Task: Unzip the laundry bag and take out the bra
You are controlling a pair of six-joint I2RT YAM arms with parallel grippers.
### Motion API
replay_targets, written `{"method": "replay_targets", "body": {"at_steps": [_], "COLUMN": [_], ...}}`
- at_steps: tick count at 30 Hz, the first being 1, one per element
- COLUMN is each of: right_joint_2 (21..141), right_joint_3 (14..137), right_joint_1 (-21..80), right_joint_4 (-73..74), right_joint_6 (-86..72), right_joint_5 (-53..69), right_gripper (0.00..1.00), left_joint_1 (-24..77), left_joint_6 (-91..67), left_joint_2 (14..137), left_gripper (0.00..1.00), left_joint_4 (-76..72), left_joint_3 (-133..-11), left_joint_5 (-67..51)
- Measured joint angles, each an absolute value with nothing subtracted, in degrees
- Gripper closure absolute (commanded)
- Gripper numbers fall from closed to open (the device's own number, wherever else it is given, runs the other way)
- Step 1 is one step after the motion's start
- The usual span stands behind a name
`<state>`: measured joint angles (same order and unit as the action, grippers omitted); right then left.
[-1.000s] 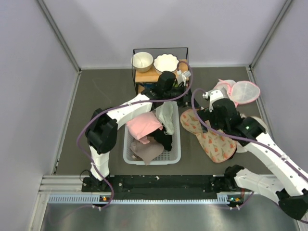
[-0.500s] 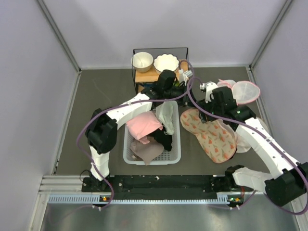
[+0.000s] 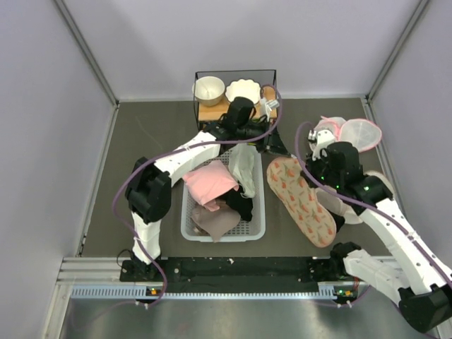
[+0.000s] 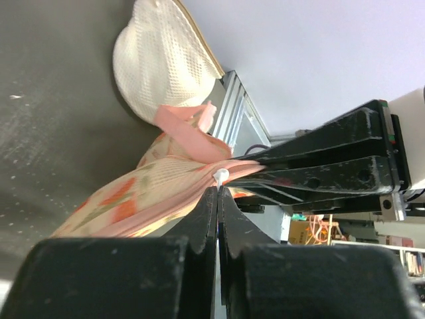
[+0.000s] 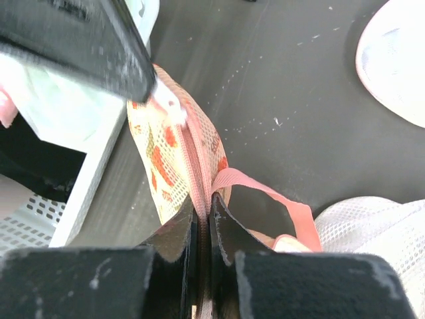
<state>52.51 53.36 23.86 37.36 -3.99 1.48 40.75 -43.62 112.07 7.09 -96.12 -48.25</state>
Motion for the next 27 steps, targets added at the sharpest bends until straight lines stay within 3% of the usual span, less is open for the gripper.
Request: {"method": "replay_targets", "body": {"at_steps": [9,17,27], "right_joint_2": [39.1,26.7,24.4], "right_joint_3": [49.5,46.2,46.1], "right_joint_1": [23.8,23.8,23.9], "right_joint_4": [36.8,35.9,36.1], "right_joint_6": [-8.3,-12.1,-18.7], "right_joint_5": [0.3,-1.8,-11.6], "right_gripper": [1.0,1.0,1.0], "left_joint_1": [33.5,32.7,34.3], "left_joint_6": [-43.5,-43.7,-44.4], "left_joint_2": [111.7,109.6,109.3], "left_gripper": [1.0,1.0,1.0], "left_joint_4": [7.6,6.1,3.4], "left_joint_3": [-93.7,-91.2,-90.5], "left_joint_5": [-52.8,-54.7,-53.7]}}
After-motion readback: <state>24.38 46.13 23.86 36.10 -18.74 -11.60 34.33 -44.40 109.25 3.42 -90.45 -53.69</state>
